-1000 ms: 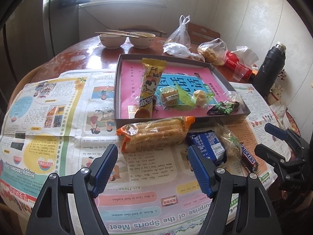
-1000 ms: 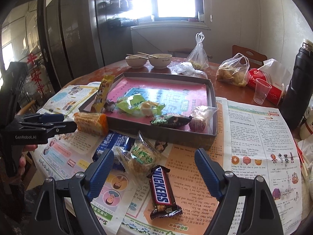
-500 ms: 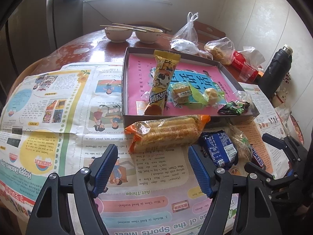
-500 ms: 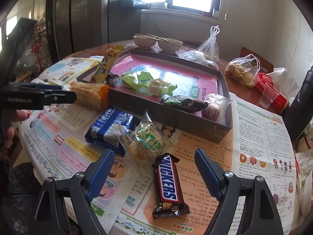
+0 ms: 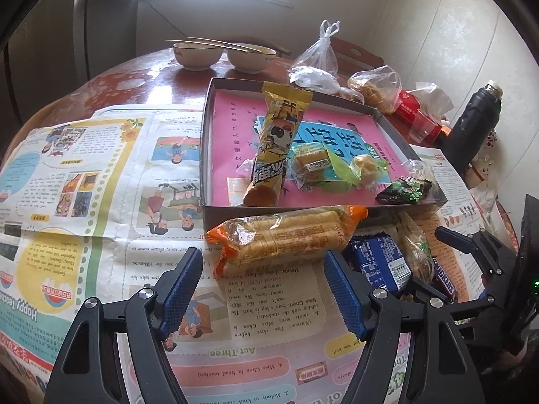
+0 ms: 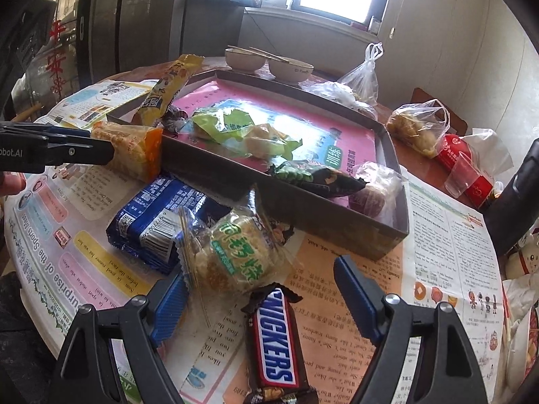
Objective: Organize snacks
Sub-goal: 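Move the left gripper to the orange-ended stick-snack bag while the right approaches the clear bread bag, then grasp the orange-ended stick-snack bag with the left gripper while the right grasps the green-labeled bread bag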
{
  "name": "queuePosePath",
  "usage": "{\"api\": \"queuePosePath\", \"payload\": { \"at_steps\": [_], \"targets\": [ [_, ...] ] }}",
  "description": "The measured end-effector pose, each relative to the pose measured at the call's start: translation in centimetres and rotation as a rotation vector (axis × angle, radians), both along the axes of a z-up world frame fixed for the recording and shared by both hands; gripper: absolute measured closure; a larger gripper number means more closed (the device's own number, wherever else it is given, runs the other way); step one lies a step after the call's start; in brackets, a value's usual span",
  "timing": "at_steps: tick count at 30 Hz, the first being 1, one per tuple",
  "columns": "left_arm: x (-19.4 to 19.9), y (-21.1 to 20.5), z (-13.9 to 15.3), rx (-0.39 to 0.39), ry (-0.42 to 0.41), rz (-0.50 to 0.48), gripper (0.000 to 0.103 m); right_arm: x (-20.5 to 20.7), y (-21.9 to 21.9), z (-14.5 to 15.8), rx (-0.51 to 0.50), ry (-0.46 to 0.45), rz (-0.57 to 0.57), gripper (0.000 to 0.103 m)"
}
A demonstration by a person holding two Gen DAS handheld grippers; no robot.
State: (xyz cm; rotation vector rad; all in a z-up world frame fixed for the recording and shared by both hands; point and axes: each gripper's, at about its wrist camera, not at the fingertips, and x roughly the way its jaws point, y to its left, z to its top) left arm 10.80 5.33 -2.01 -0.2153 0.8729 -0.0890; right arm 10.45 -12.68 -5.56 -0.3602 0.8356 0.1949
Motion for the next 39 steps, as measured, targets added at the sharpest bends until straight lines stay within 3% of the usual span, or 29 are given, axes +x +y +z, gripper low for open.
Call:
{"api": "queuePosePath", "payload": {
  "at_steps": [7,14,19,25,34,39],
  "targets": [
    [0.8,-0.3,-0.7,-0.026,0.010,-0.011,0.027,0.7,0.6,-0.3,0.032,0.002,0.033,0.035],
    [1.1,-0.8,-0.8,-0.061,0.019,0.006,0.027,1.3,0.2,-0.3,0.074,0.009,0.016,0.039],
    [1.4,-1.6,-0.8,-0.053,0.022,0.009,0.024,1.3,-0.2,-0.2,0.091,0.003,0.007,0.049],
    [1.8,-1.9,-1.1,-0.044,0.023,0.011,0.024,1.3,-0.4,-0.3,0.110,0.004,0.010,0.050],
    [2.0,-2.1,-1.0,-0.106,0.065,0.074,0.022,1.4,-0.8,-0.3,0.136,0.012,0.006,0.049],
    [2.3,-2.6,-1.2,-0.085,0.061,0.044,0.021,1.4,-1.0,-0.3,0.155,0.017,0.002,0.049]
  ]
}}
